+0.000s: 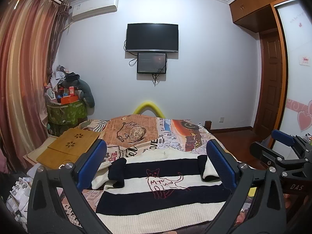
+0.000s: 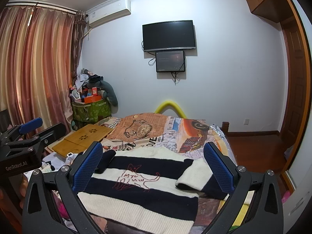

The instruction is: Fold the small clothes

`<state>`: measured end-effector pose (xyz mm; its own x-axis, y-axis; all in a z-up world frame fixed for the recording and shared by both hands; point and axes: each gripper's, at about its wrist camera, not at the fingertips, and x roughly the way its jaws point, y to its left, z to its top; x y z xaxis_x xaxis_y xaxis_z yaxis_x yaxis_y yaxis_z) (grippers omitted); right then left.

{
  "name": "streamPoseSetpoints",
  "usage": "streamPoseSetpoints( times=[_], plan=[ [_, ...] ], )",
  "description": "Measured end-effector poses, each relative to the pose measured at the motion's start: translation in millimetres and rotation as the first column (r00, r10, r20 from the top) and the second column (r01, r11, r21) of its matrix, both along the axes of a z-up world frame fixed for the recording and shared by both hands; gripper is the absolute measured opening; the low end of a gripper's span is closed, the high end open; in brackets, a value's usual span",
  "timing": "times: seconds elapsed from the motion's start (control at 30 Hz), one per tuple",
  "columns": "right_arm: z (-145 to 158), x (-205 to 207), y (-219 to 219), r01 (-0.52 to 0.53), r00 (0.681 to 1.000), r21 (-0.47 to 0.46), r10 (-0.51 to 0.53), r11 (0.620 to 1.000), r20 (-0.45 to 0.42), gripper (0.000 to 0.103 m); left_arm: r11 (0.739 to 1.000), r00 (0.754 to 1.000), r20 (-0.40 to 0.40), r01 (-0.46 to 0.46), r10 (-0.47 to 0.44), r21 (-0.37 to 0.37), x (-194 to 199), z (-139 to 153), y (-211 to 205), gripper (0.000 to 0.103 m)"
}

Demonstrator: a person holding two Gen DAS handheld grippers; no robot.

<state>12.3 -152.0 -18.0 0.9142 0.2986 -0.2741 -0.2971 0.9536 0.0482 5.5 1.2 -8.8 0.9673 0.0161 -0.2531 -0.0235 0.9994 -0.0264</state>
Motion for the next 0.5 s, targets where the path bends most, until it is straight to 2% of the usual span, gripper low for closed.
streamPoseSetpoints(
  times=[0.5],
  plan=[
    [0.3, -0.4, 0.6, 0.001, 1.0, 0.003, -0.001, 1.0, -0.004, 0.103, 1.0, 1.0, -0.001, -0.002, 0.002, 0.001, -1.7, -0.2, 0.8, 0.103]
  ],
)
